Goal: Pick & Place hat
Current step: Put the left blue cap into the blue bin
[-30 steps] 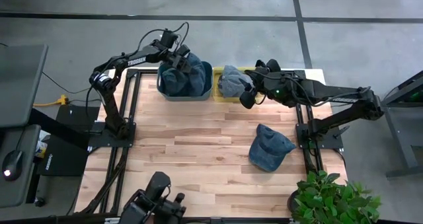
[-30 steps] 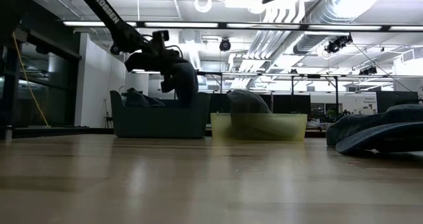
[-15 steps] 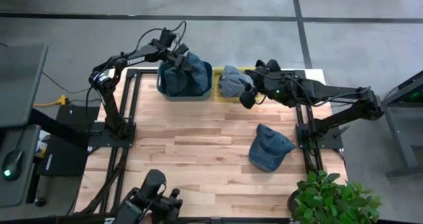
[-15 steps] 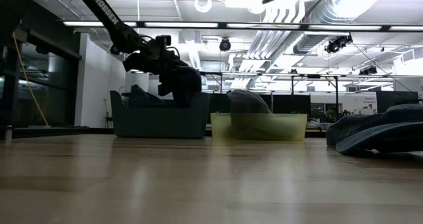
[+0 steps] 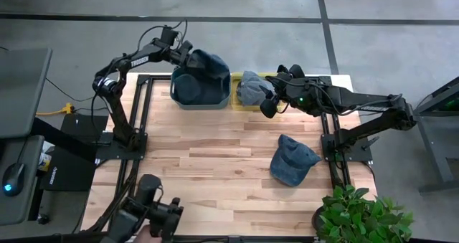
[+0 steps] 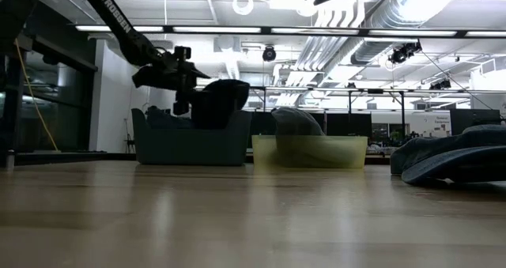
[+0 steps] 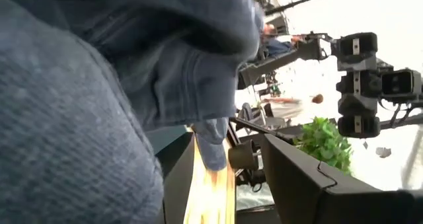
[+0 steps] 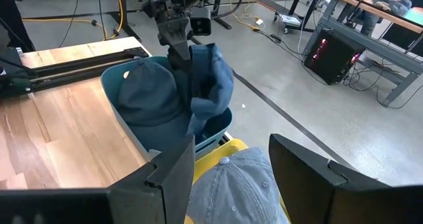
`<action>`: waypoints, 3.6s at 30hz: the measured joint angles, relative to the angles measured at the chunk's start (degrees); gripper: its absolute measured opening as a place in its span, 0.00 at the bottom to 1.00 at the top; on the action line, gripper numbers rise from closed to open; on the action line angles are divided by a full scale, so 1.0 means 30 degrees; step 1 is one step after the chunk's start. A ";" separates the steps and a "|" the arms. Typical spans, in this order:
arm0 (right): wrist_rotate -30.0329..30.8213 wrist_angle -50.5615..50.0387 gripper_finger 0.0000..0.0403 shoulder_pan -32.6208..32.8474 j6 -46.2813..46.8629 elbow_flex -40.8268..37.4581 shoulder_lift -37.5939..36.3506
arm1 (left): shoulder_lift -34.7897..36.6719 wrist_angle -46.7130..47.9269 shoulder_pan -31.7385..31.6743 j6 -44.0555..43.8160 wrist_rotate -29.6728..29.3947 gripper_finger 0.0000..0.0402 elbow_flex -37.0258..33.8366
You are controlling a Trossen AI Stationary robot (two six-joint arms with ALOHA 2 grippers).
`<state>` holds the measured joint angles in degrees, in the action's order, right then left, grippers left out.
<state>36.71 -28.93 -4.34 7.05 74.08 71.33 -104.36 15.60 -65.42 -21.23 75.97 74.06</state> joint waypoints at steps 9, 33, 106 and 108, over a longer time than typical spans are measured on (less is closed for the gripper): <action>0.0001 -0.0001 0.47 -0.0058 -0.0007 0.0000 -0.0003 | 0.0007 0.2907 -0.0240 0.2749 -0.0092 0.43 0.0000; -0.0037 0.0214 0.47 -0.0058 -0.0192 0.0000 0.0112 | 0.3781 0.7613 0.0352 0.5672 -0.5533 0.44 0.0015; -0.9754 0.3527 0.70 -0.8652 0.4082 1.2517 1.6757 | 1.6669 1.4466 0.3070 0.9061 -1.4514 0.29 0.0007; -0.9768 0.3642 0.70 -0.8790 0.4036 1.2517 1.6897 | 1.6730 1.4472 0.3070 0.9032 -1.4521 0.29 0.0007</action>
<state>7.40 -18.00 -30.71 19.16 111.63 122.02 -54.17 59.02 -56.21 5.87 32.40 74.08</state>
